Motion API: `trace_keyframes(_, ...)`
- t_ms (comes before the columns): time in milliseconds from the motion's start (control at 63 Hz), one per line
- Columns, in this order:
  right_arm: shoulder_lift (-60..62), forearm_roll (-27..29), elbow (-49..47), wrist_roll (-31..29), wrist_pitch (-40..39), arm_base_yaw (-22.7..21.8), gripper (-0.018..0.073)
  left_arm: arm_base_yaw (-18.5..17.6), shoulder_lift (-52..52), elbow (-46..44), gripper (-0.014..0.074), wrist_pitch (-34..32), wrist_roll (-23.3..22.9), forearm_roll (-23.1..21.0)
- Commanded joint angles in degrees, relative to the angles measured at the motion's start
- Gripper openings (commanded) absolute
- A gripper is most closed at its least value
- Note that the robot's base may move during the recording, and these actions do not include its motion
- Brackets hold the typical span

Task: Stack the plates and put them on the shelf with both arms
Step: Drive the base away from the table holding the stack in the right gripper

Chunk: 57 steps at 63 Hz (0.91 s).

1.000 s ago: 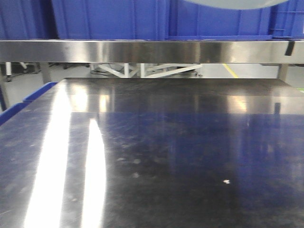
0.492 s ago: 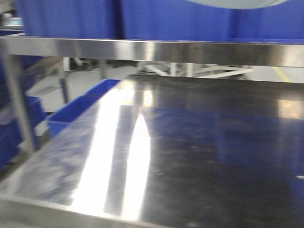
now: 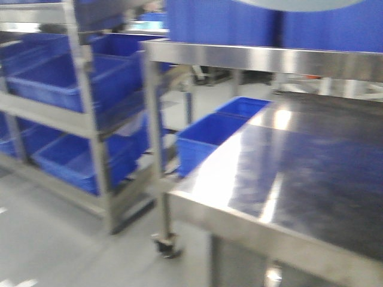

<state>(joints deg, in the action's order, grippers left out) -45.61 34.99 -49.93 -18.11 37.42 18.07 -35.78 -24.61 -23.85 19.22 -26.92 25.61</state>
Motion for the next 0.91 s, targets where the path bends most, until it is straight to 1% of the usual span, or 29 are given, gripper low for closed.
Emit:
trace_keyframes(0, 0.41, 2.00, -2.23, -0.26, -4.01, 0.09, 0.0057, -0.40, -0.15, -1.56, 0.0084, -4.60, -0.41, 0.61)
trace_keyframes(889, 0.41, 2.00, -2.23, -0.26, -3.96, 0.09, 0.0057, -0.40, -0.15, -1.56, 0.0084, -4.60, -0.41, 0.61)
